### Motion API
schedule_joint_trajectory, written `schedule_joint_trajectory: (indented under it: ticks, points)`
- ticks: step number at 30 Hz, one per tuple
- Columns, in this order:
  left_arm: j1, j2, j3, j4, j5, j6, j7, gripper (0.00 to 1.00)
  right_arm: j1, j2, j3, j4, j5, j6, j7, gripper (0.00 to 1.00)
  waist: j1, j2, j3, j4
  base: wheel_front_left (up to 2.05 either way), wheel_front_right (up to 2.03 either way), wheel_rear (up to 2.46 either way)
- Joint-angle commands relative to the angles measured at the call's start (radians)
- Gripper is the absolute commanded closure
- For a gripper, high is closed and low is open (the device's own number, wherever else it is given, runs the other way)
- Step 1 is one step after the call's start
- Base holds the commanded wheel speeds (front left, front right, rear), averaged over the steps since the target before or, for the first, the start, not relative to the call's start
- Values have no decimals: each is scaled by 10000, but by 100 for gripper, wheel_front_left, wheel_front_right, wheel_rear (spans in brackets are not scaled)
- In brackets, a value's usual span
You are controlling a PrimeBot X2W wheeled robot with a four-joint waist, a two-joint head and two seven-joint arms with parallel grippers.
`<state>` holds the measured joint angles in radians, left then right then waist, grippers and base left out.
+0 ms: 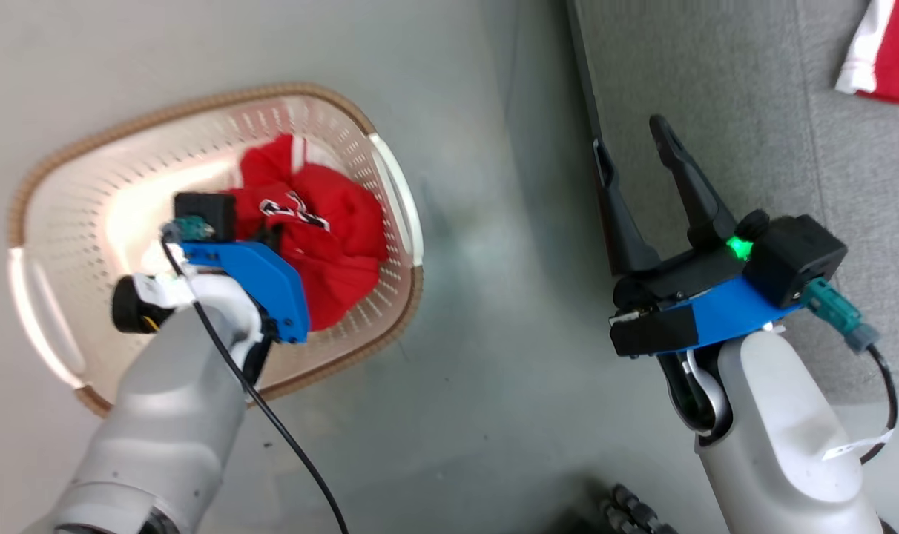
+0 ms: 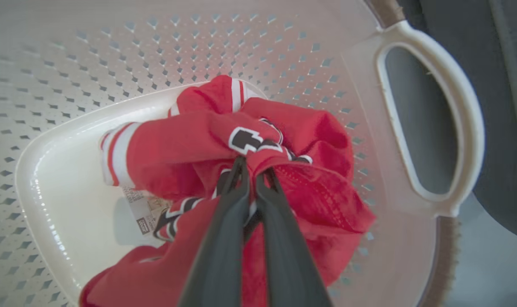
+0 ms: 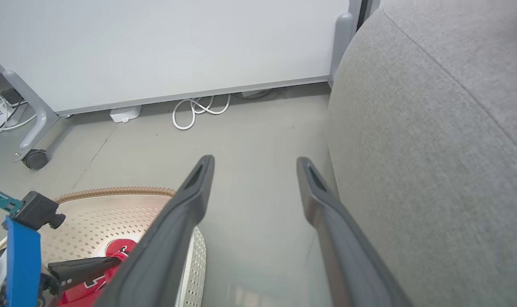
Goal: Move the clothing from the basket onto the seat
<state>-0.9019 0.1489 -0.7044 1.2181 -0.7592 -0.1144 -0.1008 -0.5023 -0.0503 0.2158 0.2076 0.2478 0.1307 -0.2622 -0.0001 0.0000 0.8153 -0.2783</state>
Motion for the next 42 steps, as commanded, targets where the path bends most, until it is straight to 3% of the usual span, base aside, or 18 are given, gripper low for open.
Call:
schedule_joint_trajectory:
  ticks: [1, 10, 18, 31, 42]
  points:
    - [170, -119, -76, -7, -44, -66, -127, 100, 237, -3, -74, 179, -135, 1, -38, 0, 1, 0, -1134, 602, 0, 0, 0]
    - [1175, -811, -761, -533, -232, -190, -525, 100, 1208, -9, -384, 1219, -637, 1, 216, 0, 1, 0, -4003, 1388, 0, 0, 0]
    - [1543, -948, -1698, -1738, -643, -173, -592, 100, 2080, -7, -420, 1425, -648, 1, 593, 0, 1, 0, -5850, 1885, 0, 0, 0]
    - [951, -979, -3077, -3087, -1113, -174, -666, 100, 2932, -7, -268, 1466, -359, 1, 893, 0, 1, 0, -7449, 2545, 0, 0, 0]
    - [351, -983, -3644, -3570, -1550, -175, -879, 100, 3167, -7, -215, 1373, -228, 1, 975, 0, 1, 0, -7991, 2906, 0, 0, 0]
